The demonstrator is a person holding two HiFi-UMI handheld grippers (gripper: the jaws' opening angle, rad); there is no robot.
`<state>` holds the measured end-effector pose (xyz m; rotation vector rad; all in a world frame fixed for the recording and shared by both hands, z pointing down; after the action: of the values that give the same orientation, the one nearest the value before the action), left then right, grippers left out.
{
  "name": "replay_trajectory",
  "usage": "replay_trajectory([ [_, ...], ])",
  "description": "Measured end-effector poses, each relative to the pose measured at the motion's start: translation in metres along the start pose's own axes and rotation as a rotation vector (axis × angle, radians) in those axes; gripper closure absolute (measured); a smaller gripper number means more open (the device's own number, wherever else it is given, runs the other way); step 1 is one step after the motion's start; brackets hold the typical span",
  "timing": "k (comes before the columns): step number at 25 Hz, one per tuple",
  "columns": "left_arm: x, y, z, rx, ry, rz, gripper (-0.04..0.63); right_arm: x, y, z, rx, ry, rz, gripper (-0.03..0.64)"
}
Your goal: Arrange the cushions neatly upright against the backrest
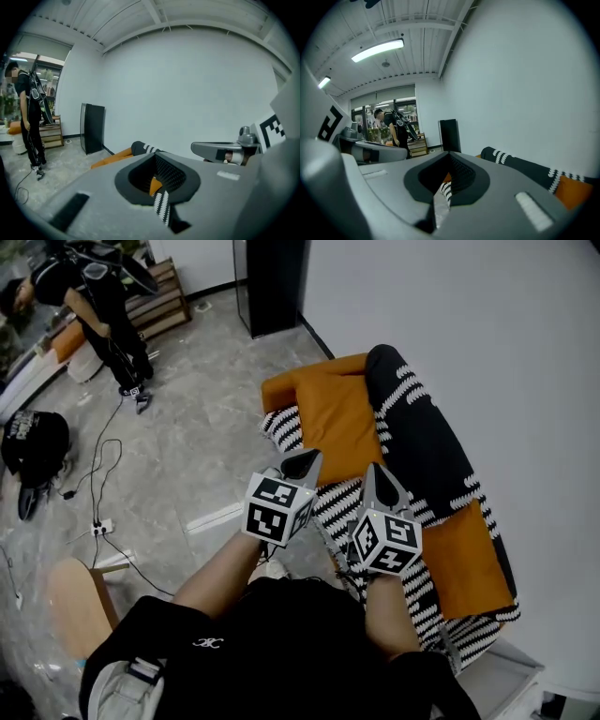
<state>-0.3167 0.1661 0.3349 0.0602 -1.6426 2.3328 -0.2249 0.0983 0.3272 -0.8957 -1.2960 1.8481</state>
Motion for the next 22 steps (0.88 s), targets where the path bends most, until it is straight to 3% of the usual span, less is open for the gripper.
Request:
replay_trajectory([
  [11, 0.055, -0.009, -0.008, 0.040, 0.010, -0.002, 0.586, 0.032, -0.026, 0.039, 0.072, -0.012, -0.003, 0.609],
  [22, 0.092, 0.002, 0.033, 0.078, 0.042, 0.016, 0.586, 0.002, -0.020, 0.101, 0.085, -0.030, 0.042, 0.609],
])
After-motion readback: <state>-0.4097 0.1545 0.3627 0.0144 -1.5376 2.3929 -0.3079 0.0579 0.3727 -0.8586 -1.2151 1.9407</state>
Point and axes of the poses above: the fingertips, and each gripper's own axes: z forward along the fingers, x to its left, y out of its top, the point moved 1 cm from there along -z, backward along the fingers, and after that the axes turned 2 degrees about y, right-handed, at the moved point
